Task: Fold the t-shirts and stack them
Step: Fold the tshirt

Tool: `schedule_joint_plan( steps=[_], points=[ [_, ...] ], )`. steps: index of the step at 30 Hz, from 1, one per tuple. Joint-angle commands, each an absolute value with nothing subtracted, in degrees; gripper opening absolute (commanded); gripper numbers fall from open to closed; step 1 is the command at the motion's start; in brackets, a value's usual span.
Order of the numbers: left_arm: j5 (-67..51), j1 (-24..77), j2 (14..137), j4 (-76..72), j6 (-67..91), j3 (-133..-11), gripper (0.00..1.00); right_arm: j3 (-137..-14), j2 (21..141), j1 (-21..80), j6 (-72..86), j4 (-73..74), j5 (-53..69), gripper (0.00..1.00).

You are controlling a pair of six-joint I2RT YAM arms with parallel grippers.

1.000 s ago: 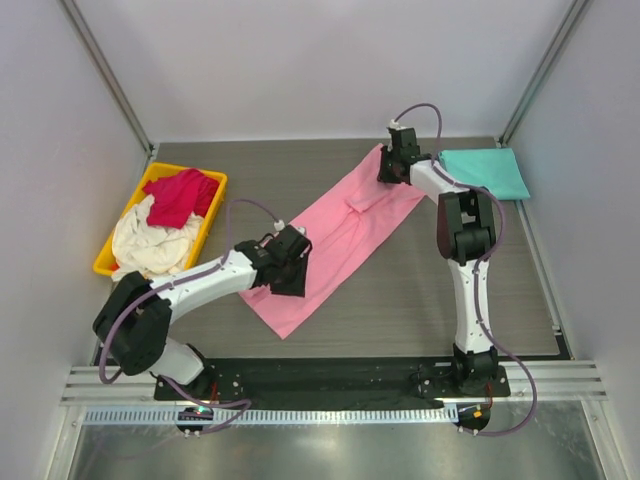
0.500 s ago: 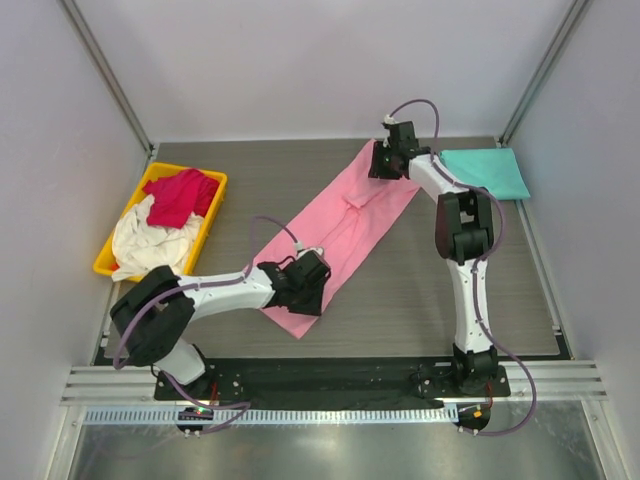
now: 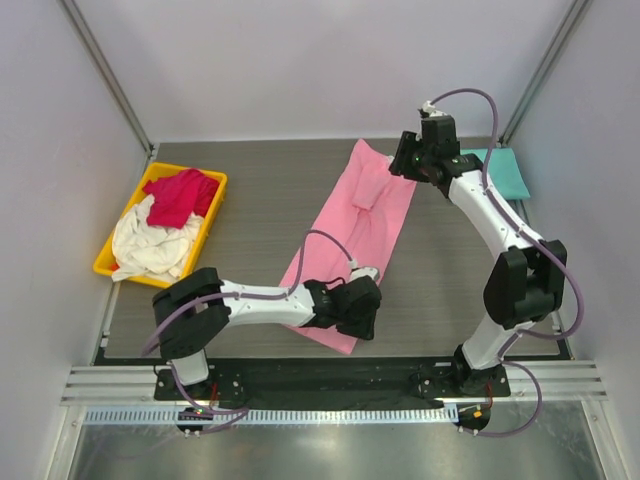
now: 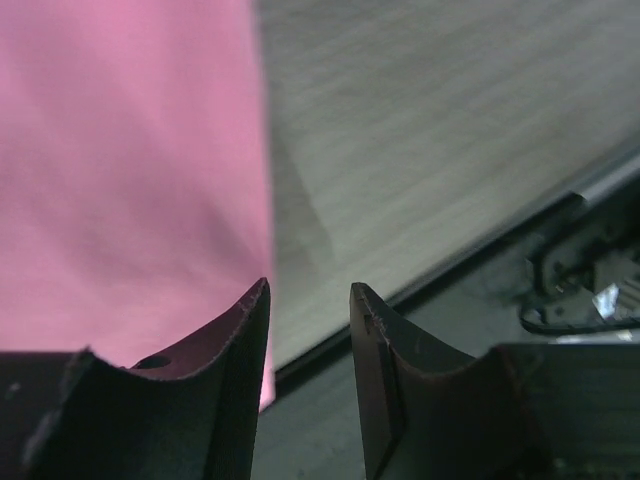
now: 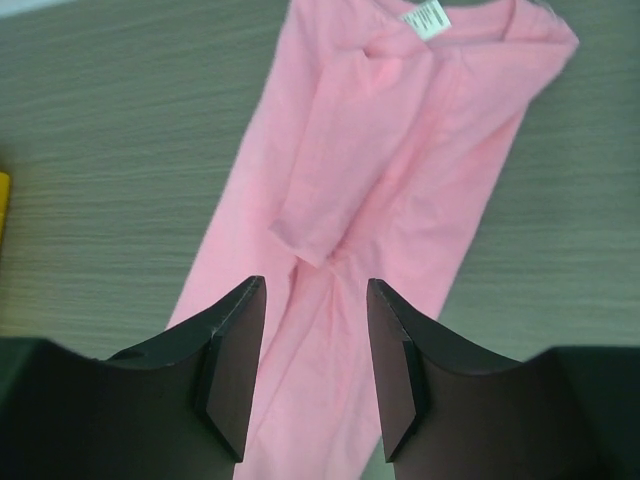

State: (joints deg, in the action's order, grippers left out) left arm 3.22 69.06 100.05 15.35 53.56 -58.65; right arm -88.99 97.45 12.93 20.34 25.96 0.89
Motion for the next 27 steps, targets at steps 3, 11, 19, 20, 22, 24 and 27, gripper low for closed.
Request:
schedule_joint_plan(
  steps=[3, 11, 19, 20, 22, 24, 27],
  points=[
    [5.4, 70.1, 95.6, 23.9, 47.7, -68.8, 0.4, -82.9, 101.5, 12.4, 22.1, 27.3, -1.7, 0.5],
    [15.0, 63.6, 83.4, 42.4, 46.0, -63.0, 0.38, -83.3, 106.8, 12.0, 22.9, 24.9, -2.4, 0.5],
    [13.3, 57.0, 83.2, 42.6, 45.2, -54.9, 0.24, -90.9, 115.8, 7.7, 22.1, 22.3, -3.2, 0.46],
    [11.7, 56.9, 84.2, 40.6, 45.3, -53.7, 0.23, -91.8, 116.7, 7.4, 22.1, 22.2, -2.9, 0.45],
    [10.2, 57.0, 85.2, 39.3, 45.9, -52.9, 0.19, -93.9, 119.0, 6.5, 21.8, 21.7, -0.8, 0.43],
    [9.6, 57.0, 87.4, 38.6, 46.9, -52.4, 0.15, -95.5, 121.1, 5.2, 21.4, 21.0, 1.6, 0.41],
    [8.3, 57.3, 89.3, 37.2, 48.2, -50.7, 0.12, -96.9, 123.3, 3.7, 20.4, 20.1, 2.8, 0.38]
  ],
)
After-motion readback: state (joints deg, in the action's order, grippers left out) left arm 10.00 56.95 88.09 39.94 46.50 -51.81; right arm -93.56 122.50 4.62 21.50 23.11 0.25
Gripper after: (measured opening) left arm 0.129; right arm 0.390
